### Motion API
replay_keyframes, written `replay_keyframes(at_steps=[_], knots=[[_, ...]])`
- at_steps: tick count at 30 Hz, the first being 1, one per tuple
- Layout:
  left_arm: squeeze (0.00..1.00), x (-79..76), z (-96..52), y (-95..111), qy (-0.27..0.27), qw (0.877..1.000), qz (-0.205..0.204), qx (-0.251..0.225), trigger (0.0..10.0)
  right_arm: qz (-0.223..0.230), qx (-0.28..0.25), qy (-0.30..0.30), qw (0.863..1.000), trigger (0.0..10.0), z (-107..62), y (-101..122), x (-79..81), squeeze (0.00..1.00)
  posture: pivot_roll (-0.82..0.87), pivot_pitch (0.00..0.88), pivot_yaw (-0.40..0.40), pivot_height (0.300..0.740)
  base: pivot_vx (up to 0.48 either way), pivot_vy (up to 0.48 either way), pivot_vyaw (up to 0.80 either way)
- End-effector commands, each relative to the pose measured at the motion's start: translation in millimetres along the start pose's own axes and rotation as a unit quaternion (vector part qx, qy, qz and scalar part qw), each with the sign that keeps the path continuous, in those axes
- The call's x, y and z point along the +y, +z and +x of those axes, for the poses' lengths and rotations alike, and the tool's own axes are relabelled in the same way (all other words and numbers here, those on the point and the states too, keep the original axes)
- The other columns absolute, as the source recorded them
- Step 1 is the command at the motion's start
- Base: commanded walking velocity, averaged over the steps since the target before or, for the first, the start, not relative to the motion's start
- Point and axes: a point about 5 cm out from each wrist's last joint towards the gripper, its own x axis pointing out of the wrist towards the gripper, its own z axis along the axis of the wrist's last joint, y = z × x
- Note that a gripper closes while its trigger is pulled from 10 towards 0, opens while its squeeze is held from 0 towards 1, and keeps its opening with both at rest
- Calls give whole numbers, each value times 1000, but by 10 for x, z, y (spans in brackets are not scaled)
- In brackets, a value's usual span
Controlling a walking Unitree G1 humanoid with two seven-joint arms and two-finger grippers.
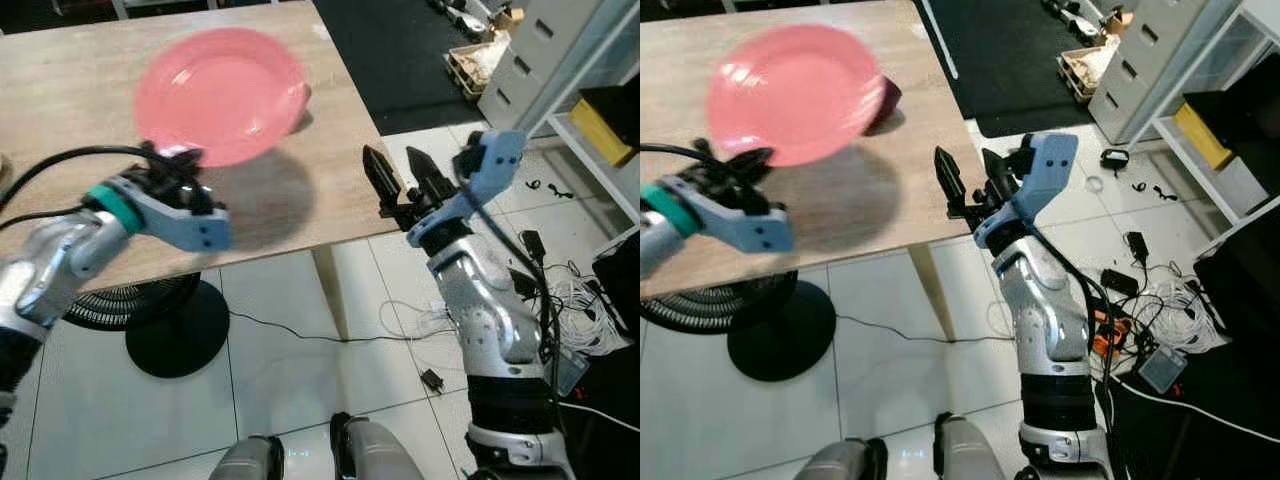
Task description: Setting the table
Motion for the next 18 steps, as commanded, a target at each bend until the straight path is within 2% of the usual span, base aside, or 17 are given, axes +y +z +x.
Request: replay_keyframes(at_steps=[1,4,5,6,7,10,16,17,18], knots=[[0,-19,118,214,4,999,-2,-54,10000,95,12,51,994,10000,-2,2,124,0,-62,45,34,740,0,0,0],[0,-24,138,239,4,998,-3,-59,10000,106,15,57,993,10000,-2,-4,140,0,-63,44,33,740,0,0,0],[0,-32,185,310,1,997,-1,-77,10000,151,22,71,986,10000,-8,-26,194,0,-67,41,33,740,0,0,0],[0,-25,206,352,1,996,-1,-88,10000,169,24,68,983,10000,-6,-35,205,0,-68,39,33,740,0,0,0],[0,-25,206,352,1,996,-1,-88,10000,169,24,68,983,10000,-6,-35,205,0,-68,39,33,740,0,0,0],[0,-33,233,441,-7,994,1,-113,10000,210,19,48,976,10000,14,-43,197,0,-70,36,36,740,0,0,0],[0,-91,231,536,-19,990,-3,-138,10000,221,23,49,974,10000,26,-21,184,0,-73,32,38,740,0,0,0],[0,-112,230,582,-22,989,-6,-148,10000,223,24,50,973,6980,28,-19,185,0,-73,32,38,740,0,0,0],[0,-139,227,628,-25,987,-10,-158,10000,225,26,50,973,4706,29,-17,186,0,-71,31,37,740,0,0,0]])
